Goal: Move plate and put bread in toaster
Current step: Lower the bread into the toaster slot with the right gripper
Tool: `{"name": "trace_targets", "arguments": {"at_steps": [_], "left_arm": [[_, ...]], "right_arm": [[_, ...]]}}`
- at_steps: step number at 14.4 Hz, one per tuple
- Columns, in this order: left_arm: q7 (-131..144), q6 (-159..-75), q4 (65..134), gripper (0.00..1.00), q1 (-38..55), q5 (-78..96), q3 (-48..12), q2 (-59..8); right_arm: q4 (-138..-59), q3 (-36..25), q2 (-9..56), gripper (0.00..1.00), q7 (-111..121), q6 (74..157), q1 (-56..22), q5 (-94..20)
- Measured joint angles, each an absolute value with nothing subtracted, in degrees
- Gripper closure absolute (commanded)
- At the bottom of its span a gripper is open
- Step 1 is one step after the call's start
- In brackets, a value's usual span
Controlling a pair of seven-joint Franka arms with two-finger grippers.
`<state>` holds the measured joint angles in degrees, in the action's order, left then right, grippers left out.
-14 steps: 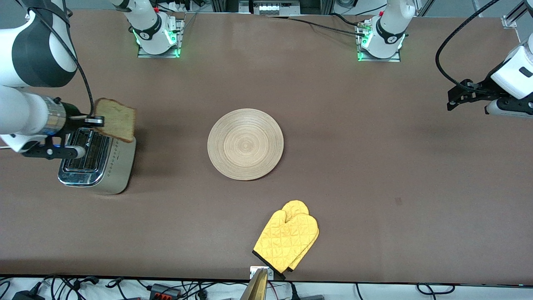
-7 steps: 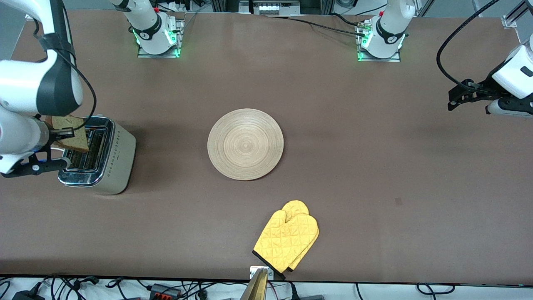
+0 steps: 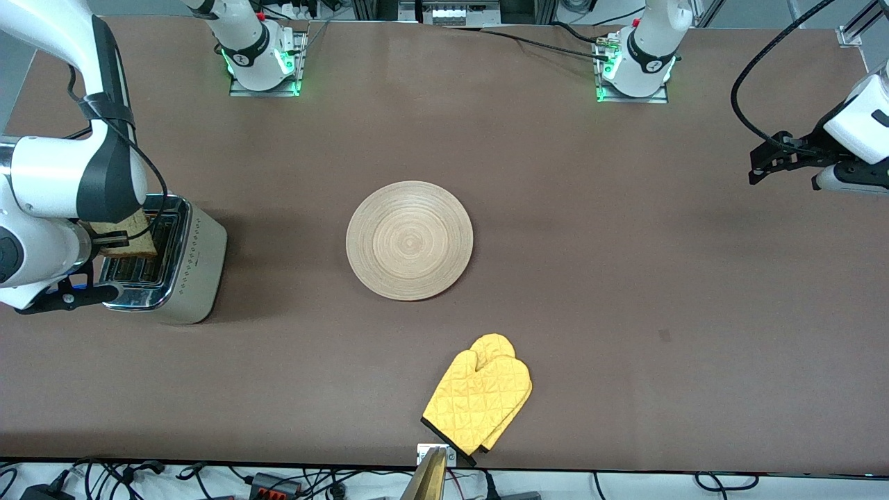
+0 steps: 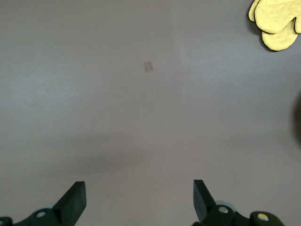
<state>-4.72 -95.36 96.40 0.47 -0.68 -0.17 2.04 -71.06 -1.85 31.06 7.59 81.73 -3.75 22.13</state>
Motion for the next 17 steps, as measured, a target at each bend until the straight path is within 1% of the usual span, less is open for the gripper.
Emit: {"name": "trace_targets", "arguments": {"at_steps": [7, 13, 14, 15, 16, 17], "left_arm": [[-4.7, -95.3, 96.2, 0.0, 0.3, -0.7, -0.1, 2.0], [-4.7, -95.3, 96.1, 0.0, 0.3, -0.7, -0.1, 1.9], [-4.7, -95.3, 96.0, 0.0, 0.3, -0.7, -0.1, 1.8], [-4.7, -95.3, 96.0, 0.0, 0.3, -0.7, -0.1, 1.8], [-4.7, -95.3, 96.0, 0.0, 0.3, -0.7, -0.1, 1.7], [-4.7, -95.3, 96.0, 0.0, 0.3, -0.7, -0.1, 1.7]], "right_arm": [[-67.3, -1.7, 33.2, 1.0, 3.0, 81.6, -4.1, 18.9], [-65.0, -1.6, 36.8, 1.0, 1.4, 82.7, -4.1, 18.7], [-65.0, -1.5, 37.1, 0.85, 1.1, 82.9, -4.1, 18.7], [-65.0, -1.5, 37.3, 0.67, 0.9, 82.9, -4.1, 18.7], [-64.9, -1.5, 37.4, 0.18, 0.8, 83.0, -4.0, 18.5], [-64.8, -1.6, 37.4, 0.0, 0.8, 83.0, -3.9, 17.4]]}}
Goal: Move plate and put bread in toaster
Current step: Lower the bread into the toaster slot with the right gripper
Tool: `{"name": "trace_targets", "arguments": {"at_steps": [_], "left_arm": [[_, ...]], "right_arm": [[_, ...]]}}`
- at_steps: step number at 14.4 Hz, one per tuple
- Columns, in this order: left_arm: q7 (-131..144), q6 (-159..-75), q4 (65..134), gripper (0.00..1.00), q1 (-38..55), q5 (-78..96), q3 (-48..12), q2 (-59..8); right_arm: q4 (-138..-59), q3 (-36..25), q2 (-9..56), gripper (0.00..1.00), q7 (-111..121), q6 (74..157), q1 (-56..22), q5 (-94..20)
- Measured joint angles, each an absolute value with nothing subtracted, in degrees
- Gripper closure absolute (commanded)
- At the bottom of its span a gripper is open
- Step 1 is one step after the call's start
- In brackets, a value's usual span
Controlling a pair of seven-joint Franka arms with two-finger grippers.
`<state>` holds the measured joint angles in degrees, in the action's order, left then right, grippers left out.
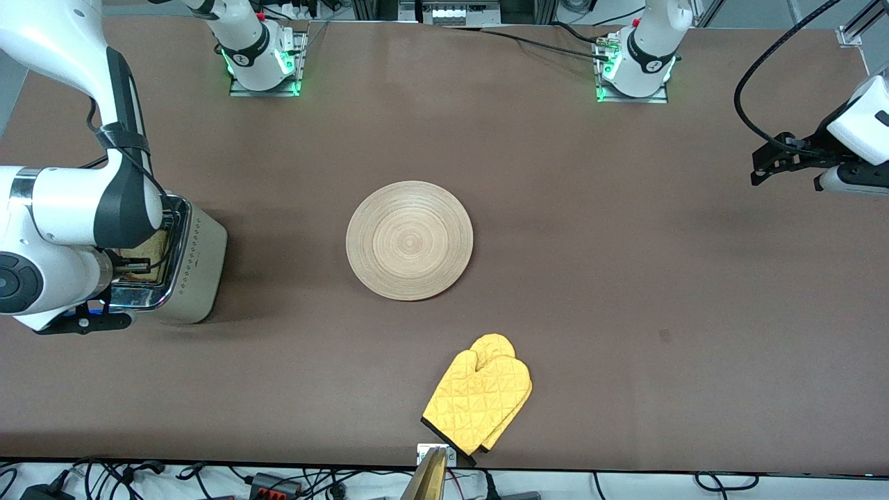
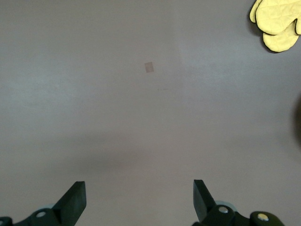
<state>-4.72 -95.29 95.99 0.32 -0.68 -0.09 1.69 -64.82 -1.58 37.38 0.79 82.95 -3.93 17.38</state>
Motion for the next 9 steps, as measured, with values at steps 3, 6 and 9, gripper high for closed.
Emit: {"name": "trace_targets", "arguments": {"at_steps": [3, 6, 9], "left_arm": [[-4.7, -95.3, 96.0, 0.0, 0.3, -0.7, -0.1, 1.7], [-4.7, -95.3, 96.0, 0.0, 0.3, -0.7, -0.1, 1.7], [-4.7, -95.3, 95.9, 0.0, 0.3, -0.7, -0.1, 1.7]], "right_arm": [[-64.2, -1.7, 37.3, 0.0, 0.8, 82.8, -3.1, 13.2], [-63.0, -1.7, 36.3, 0.0, 0.8, 80.9, -2.9, 9.7], [-61.6, -1.6, 31.6, 0.0, 0.8, 78.5, -3.0, 6.3]]}}
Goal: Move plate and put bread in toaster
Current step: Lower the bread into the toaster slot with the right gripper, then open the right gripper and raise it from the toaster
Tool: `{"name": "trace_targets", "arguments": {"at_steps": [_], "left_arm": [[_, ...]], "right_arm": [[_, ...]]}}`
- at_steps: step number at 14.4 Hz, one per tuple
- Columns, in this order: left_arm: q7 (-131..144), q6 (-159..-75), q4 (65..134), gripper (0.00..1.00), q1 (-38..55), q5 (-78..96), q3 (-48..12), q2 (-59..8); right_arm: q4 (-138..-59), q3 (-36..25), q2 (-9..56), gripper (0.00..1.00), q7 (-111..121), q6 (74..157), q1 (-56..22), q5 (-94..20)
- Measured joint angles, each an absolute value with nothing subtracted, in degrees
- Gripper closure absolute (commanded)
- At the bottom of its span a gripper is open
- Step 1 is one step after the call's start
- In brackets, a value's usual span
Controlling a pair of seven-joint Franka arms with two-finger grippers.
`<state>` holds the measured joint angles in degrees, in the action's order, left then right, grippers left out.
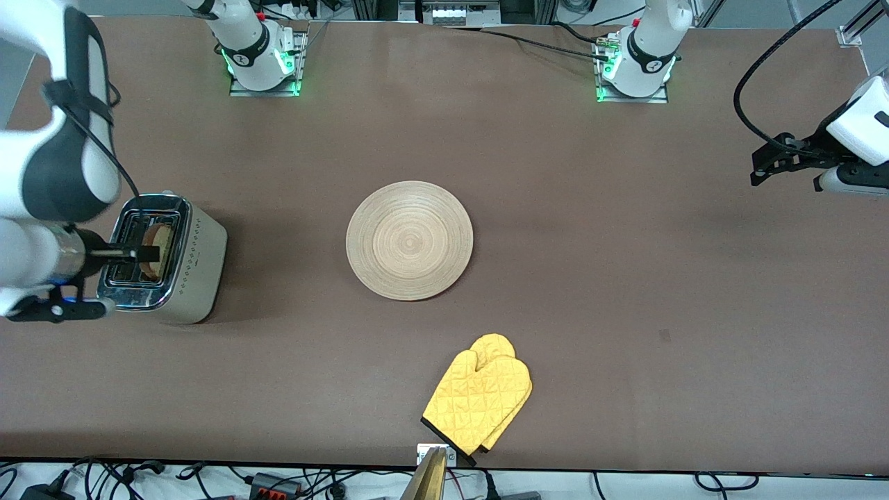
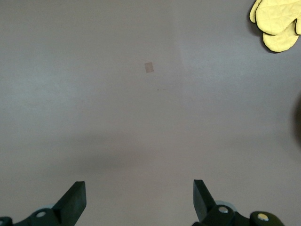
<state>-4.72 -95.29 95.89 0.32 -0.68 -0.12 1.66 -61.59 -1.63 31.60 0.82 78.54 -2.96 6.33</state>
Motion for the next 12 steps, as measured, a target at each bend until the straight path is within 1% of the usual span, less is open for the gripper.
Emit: {"name": "trace_targets", "arguments": {"at_steps": [2, 4, 12], "left_arm": [[-4.7, -95.3, 95.8, 0.0, 0.3, -0.7, -0.1, 1.7], [-4.7, -95.3, 95.8, 0.0, 0.4, -0.7, -0.2, 1.7], [-4.7, -95.3, 95.7, 0.0, 0.6, -0.7, -0.2, 1.7]], "right_arm": [[-61.4, -1.3, 27.8, 0.0, 0.9, 75.7, -3.4, 5.7], [-61.4, -0.9, 25.5, 0.0, 0.9, 74.4, -4.2, 5.7], [-61.6, -1.0, 25.7, 0.0, 0.6, 74.3, -4.0, 4.4]]}}
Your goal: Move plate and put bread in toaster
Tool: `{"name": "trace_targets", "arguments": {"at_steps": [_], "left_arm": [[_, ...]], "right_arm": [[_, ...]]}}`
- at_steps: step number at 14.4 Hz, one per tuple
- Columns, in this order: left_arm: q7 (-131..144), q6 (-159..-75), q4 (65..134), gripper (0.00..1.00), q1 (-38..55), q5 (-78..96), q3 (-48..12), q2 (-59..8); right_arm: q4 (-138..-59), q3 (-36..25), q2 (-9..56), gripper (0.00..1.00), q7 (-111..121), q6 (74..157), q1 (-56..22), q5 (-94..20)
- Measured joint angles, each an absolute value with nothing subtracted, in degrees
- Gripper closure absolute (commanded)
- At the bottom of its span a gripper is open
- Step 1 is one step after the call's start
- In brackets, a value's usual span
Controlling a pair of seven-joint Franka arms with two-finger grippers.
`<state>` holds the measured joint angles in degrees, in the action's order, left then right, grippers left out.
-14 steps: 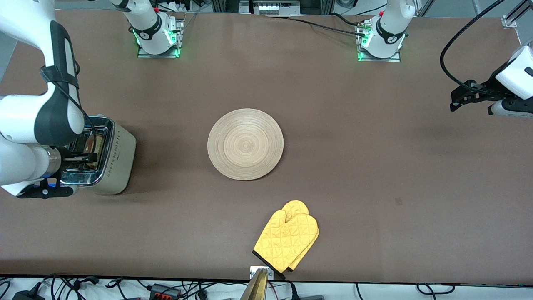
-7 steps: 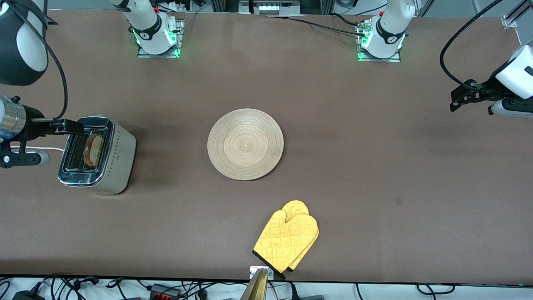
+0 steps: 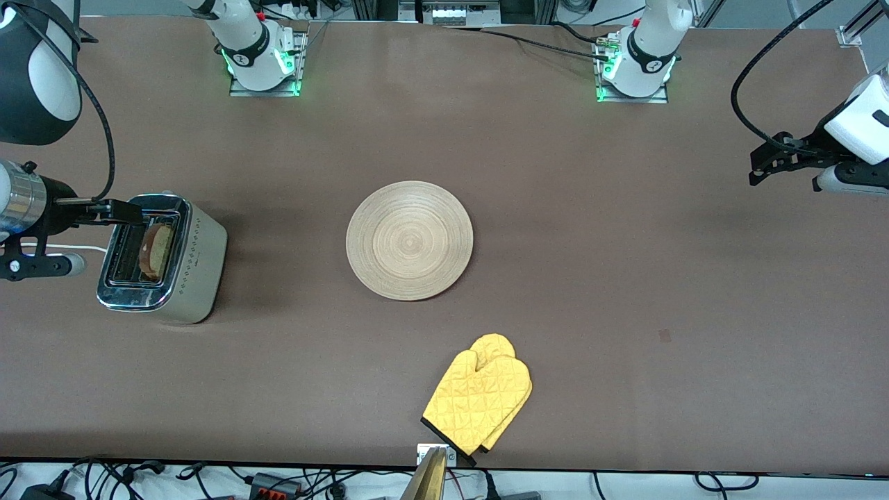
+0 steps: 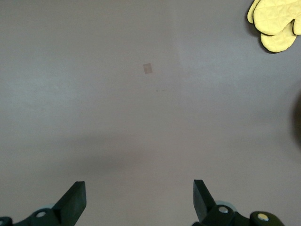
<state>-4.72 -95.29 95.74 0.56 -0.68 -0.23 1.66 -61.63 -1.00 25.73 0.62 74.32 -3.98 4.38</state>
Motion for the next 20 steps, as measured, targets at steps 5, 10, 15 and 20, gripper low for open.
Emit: {"name": "trace_targets", "arguments": {"at_steps": [5, 10, 15, 20], "left_arm": [[-4.7, -95.3, 95.7, 0.0, 0.6, -0.7, -0.2, 1.7], [-4.7, -95.3, 95.7, 0.0, 0.6, -0.7, -0.3, 1.7], [-4.7, -95.3, 95.7, 0.0, 0.6, -0.7, -0.3, 1.7], [-4.7, -95.3, 95.7, 0.0, 0.6, -0.7, -0.3, 1.7]], "right_arm": [[-73.3, -1.5, 17.2, 0.0, -0.1, 82.7, -2.0, 0.6], [-88.1, -1.5, 4.8, 0.0, -2.7, 89.5, -0.6, -0.4], [-93.9, -1.5, 1.1, 0.0, -2.7, 93.5, 0.4, -0.5], [-95.5, -0.8, -0.2, 0.0, -3.4, 94.5, -0.1, -0.5]]}}
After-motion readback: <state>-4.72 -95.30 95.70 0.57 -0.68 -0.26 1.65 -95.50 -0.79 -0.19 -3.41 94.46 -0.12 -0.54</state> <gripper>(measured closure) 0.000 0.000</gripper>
